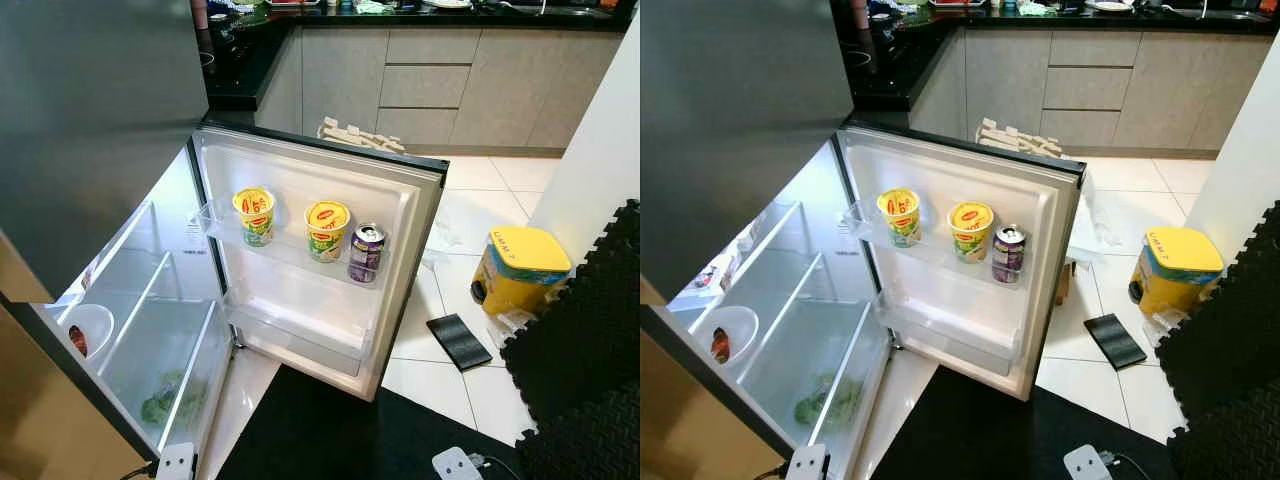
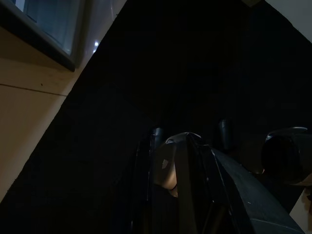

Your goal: Restocking fridge

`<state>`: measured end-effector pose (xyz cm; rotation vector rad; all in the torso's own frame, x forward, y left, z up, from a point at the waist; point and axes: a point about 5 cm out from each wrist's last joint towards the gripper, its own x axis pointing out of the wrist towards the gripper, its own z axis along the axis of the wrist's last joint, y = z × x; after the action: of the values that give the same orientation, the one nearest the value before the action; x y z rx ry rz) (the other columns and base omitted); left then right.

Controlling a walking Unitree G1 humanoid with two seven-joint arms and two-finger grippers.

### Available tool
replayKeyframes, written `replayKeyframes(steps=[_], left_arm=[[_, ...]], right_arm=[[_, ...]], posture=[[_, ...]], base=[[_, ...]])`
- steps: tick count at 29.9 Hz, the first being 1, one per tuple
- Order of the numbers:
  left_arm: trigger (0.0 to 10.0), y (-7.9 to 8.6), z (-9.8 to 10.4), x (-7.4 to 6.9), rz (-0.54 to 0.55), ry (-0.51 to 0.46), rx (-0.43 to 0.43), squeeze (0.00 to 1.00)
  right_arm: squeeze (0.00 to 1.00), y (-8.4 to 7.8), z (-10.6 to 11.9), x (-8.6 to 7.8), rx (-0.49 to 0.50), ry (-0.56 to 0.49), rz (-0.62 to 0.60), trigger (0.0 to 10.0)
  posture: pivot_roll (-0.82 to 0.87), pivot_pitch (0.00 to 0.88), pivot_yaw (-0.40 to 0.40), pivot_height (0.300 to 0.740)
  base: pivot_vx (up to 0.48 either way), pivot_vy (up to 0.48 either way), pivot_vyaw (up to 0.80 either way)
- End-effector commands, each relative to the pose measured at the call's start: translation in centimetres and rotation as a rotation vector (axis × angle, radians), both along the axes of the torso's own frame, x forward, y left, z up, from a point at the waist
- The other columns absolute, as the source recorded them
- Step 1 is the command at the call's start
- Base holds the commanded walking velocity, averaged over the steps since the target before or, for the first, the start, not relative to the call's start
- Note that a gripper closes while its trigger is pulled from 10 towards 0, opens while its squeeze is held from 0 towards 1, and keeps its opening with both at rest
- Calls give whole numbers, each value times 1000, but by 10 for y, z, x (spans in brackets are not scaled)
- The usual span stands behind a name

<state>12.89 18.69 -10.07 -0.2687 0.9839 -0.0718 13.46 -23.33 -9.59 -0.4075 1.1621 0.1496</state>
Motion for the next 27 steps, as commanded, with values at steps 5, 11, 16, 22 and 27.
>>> replayKeyframes(steps=[5, 11, 16, 22, 27], left_arm=[[10000, -4, -1, -1, -16, 1, -6, 0], [10000, -5, -1, -1, -17, -1, -6, 0], [10000, -6, -1, -1, -17, -1, -9, 0], [10000, -6, -1, -1, -15, 0, -8, 0], [10000, -5, -1, -2, -13, 2, -7, 0]], right_arm=[[0, -1, 1, 3, 0, -5, 9, 10000], [0, -1, 1, 3, 1, -5, 12, 10000], [0, 0, 1, 4, 2, -5, 14, 10000], [0, 2, 1, 3, 7, -2, 14, 10000], [0, 2, 0, 2, 8, -1, 13, 10000]], posture=[[-50, 0, -18, 740], [-50, 0, -18, 740], [-50, 0, -21, 740], [-49, 0, -21, 740], [-48, 0, -19, 740]], base=[[0, 0, 0], [0, 0, 0], [0, 0, 0], [120, 0, 0], [144, 0, 0]])
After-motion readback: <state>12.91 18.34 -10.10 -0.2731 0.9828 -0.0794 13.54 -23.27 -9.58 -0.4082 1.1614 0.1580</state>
